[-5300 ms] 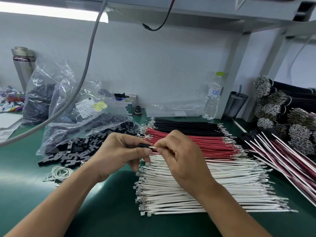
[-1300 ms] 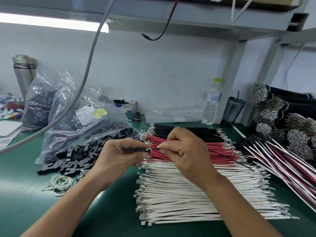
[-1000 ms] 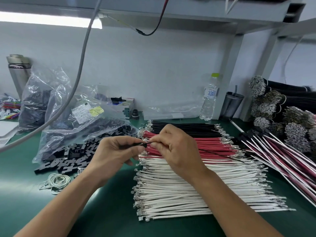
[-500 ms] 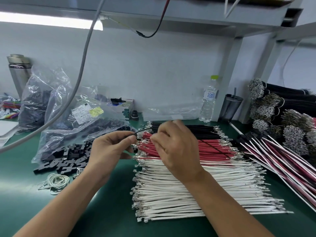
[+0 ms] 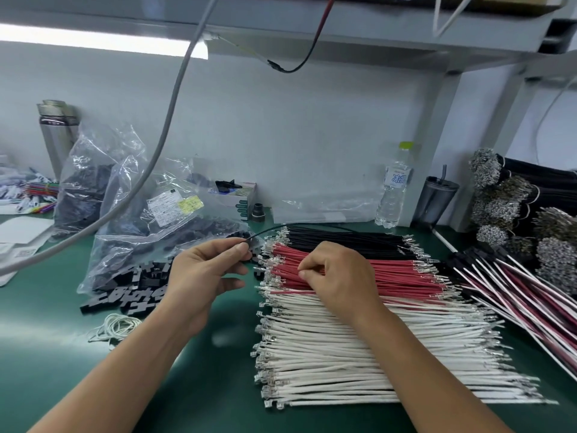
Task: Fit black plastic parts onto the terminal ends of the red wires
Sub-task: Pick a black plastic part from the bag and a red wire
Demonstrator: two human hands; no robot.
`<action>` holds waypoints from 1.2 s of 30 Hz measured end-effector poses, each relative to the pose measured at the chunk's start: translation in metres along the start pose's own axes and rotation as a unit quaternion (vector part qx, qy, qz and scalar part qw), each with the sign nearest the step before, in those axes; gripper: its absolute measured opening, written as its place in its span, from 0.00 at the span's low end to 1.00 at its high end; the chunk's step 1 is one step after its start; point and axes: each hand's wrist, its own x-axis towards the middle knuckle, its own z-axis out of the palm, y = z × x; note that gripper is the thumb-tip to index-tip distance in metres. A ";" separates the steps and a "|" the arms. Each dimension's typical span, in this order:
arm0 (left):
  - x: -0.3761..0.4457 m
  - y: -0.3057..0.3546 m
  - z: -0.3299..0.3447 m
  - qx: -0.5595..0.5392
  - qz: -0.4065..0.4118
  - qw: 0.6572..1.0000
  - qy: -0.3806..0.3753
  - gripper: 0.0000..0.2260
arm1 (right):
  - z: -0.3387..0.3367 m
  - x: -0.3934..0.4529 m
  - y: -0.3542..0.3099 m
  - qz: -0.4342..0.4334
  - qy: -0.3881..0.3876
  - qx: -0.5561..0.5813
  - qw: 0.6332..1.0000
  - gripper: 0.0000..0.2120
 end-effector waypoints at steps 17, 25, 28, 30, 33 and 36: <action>-0.001 -0.001 0.000 -0.006 -0.011 0.999 -0.032 0.14 | 0.003 0.000 0.001 0.030 0.010 0.033 0.999 0.03; -0.006 0.005 0.003 -0.019 -0.015 0.995 -0.095 0.15 | -0.020 -0.015 -0.012 -0.100 0.040 0.122 0.987 0.06; -0.008 0.005 0.004 -0.024 -0.027 0.990 -0.136 0.12 | -0.022 -0.018 -0.022 -0.138 0.070 0.118 0.981 0.05; -0.009 0.005 0.004 -0.030 -0.033 0.988 -0.151 0.11 | -0.020 -0.019 -0.025 -0.144 0.077 0.117 0.980 0.06; -0.010 0.006 0.004 -0.036 -0.040 0.986 -0.160 0.10 | -0.019 -0.020 -0.028 -0.145 0.087 0.111 0.979 0.09; -0.010 0.006 0.004 -0.032 -0.041 0.983 -0.173 0.11 | -0.019 -0.021 -0.029 -0.139 0.091 0.114 0.980 0.08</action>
